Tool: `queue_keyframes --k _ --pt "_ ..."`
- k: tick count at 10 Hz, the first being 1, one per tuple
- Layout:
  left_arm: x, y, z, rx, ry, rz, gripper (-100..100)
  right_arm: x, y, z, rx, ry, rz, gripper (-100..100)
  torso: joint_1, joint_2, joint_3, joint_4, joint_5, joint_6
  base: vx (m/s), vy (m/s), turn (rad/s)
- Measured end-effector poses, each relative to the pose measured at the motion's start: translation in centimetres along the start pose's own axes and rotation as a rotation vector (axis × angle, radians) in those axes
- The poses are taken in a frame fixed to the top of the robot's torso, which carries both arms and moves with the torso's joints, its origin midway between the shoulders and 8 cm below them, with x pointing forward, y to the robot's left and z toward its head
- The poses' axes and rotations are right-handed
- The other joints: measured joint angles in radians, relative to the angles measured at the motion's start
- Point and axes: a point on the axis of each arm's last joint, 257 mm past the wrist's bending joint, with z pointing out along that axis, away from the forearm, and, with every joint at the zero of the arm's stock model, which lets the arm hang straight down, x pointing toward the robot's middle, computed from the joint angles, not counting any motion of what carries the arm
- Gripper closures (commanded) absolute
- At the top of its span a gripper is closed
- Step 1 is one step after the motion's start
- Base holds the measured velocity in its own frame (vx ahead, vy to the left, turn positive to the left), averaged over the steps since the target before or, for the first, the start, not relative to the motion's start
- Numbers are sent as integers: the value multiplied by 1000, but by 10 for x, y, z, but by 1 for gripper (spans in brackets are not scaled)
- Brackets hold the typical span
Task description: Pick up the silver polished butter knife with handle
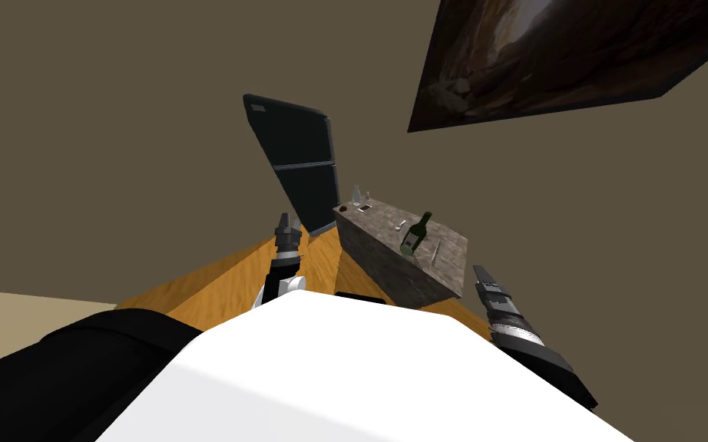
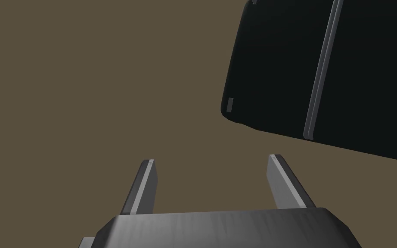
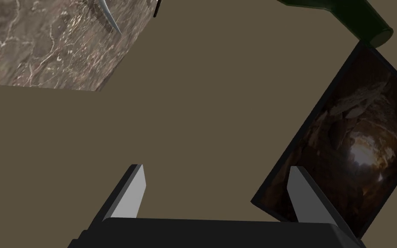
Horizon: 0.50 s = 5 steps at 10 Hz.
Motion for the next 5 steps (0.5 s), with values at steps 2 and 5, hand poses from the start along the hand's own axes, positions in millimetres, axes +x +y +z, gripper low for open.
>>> queue_keyframes --k 2,5 --pt "0 0 0 0 0 0 0 -8 -22 -14 70 7 -27 -100 -1 0 0 0 0 0 29 36 182" --pt "0 0 0 0 0 0 0 -19 -64 -38 202 26 -71 -100 -1 -2 -1 -1 0 0 56 40 299"
